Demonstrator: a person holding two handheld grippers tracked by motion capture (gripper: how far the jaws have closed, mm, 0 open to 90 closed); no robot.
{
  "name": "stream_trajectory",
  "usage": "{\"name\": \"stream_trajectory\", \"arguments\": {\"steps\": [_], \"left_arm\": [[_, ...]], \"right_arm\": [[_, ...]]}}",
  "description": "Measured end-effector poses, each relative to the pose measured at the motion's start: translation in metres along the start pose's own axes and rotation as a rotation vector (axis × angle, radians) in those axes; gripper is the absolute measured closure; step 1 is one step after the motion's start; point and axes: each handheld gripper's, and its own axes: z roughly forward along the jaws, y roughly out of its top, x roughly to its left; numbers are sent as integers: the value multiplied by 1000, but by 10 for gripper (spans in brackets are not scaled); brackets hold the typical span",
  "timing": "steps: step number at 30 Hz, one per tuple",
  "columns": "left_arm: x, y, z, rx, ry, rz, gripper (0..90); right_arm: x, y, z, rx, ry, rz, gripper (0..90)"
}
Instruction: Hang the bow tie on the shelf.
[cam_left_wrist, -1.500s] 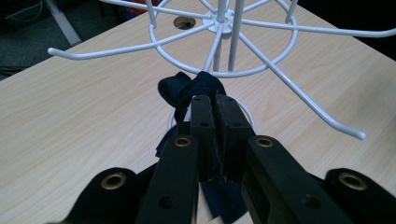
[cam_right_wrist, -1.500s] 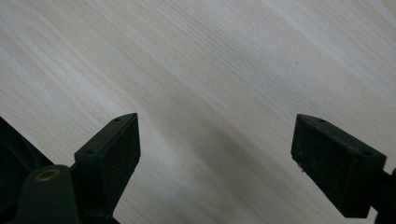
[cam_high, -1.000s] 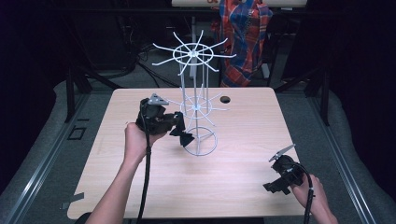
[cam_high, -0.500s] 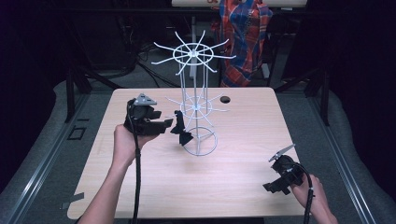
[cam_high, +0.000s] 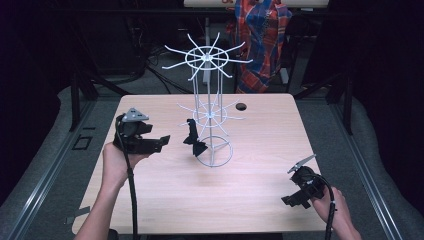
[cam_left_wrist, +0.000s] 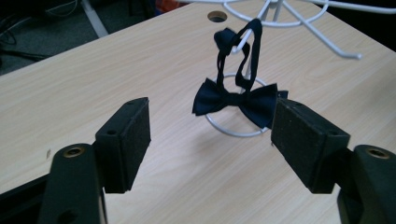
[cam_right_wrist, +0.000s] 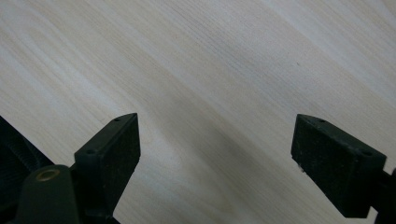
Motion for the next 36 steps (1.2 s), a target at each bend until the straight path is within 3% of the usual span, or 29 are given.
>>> {"name": "stream_trajectory", "arguments": {"steps": [6, 16, 21, 36], "left_arm": [[8, -20, -6, 22, 21, -17, 249], [26, -60, -6, 81, 58, -87, 209], [34, -73, -6, 122, 57, -118, 184], [44, -115, 14, 272, 61, -193, 150]], "right_arm": [[1, -1, 0, -16, 2, 13, 156], [1, -1, 1, -14, 0, 14, 156], [0, -1, 1, -15, -3, 16, 156], [1, -1, -1, -8, -8, 3, 156]]}}
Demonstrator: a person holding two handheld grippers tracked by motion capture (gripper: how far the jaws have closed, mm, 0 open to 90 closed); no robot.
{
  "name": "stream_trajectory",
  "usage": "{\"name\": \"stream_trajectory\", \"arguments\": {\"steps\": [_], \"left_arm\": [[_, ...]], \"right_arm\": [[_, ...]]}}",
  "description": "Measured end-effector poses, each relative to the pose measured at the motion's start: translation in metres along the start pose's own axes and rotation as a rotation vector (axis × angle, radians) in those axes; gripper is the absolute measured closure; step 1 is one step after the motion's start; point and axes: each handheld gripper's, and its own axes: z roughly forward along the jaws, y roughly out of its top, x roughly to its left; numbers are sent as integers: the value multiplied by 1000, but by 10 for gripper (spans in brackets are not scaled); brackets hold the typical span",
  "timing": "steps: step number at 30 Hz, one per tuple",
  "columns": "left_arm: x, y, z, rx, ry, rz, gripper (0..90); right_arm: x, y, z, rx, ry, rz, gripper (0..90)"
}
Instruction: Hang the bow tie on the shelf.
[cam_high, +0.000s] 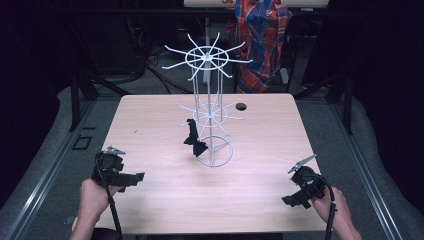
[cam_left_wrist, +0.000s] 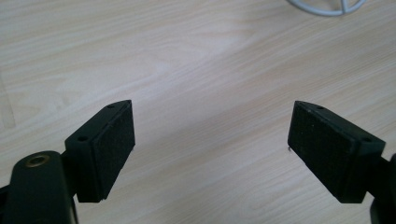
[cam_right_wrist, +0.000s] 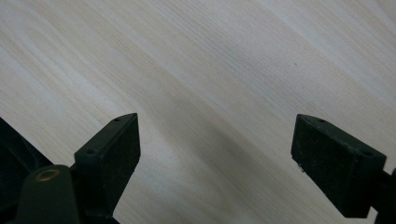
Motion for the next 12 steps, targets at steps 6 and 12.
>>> {"name": "stream_trajectory", "arguments": {"steps": [6, 12], "left_arm": [[3, -7, 13, 46, 46, 21, 143], [11, -8, 17, 17, 35, -32, 117]], "right_arm": [[0, 1, -2, -21, -25, 4, 156], [0, 3, -6, -70, -50, 41, 155]]}}
